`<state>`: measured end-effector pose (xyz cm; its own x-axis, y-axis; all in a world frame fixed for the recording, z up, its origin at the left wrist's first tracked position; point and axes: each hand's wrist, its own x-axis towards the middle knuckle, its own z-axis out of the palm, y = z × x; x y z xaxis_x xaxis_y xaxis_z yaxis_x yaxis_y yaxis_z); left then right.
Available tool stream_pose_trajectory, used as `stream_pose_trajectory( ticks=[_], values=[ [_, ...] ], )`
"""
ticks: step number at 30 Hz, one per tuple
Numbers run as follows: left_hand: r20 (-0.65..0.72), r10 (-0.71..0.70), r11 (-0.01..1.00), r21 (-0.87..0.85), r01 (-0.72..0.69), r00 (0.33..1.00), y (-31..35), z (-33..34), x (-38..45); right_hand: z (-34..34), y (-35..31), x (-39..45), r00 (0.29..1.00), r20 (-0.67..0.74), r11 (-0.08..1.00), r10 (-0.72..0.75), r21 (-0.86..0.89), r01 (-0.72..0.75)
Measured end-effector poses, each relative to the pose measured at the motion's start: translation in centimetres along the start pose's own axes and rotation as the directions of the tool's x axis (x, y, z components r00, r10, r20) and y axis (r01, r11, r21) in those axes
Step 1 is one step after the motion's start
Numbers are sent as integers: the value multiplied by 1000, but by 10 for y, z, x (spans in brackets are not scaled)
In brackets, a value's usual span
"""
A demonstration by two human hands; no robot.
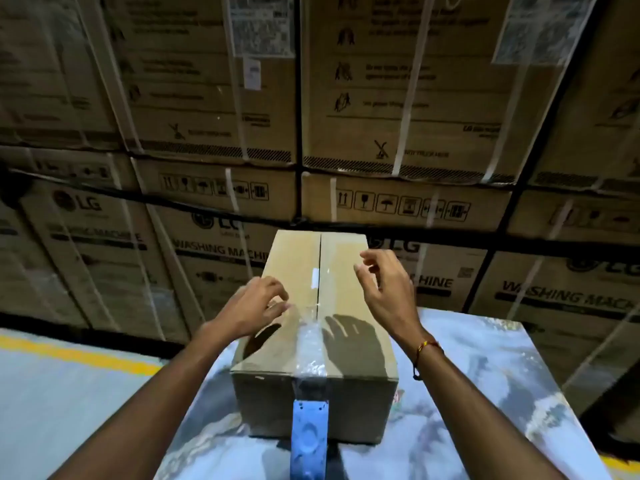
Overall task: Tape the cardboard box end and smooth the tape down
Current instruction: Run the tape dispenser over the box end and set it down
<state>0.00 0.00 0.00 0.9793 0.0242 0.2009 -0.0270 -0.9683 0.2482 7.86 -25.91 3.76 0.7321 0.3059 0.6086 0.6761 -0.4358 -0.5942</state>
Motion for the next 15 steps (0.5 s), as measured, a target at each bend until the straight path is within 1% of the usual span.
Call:
stream_pose_trajectory(
  ticks=[2,4,6,7,8,11,15],
  values=[
    [68,-47,997,-63,51,997,-15,14,-16,13,1,-13,999,24,999,32,3,-32],
    [102,-114,972,-192,132,988,-20,31,-34,26,4,-32,995,70,997,72,6,-73],
    [78,-165,930,-319,182,983,-14,44,-41,36,9,-45,992,82,996,91,1,-92],
    [49,-191,917,-347,196,980,-11,49,-42,40,9,-50,991,91,995,102,-4,-102],
    [17,-207,911,-361,199,978,-10,54,-41,43,11,-55,988,107,994,111,-11,-110],
    [-20,-228,905,-372,205,973,-6,63,-41,48,14,-69,981,134,990,143,-21,-141],
    [-76,-268,896,-387,220,960,10,73,-45,42,20,-84,976,128,984,176,-21,-175]
  ],
)
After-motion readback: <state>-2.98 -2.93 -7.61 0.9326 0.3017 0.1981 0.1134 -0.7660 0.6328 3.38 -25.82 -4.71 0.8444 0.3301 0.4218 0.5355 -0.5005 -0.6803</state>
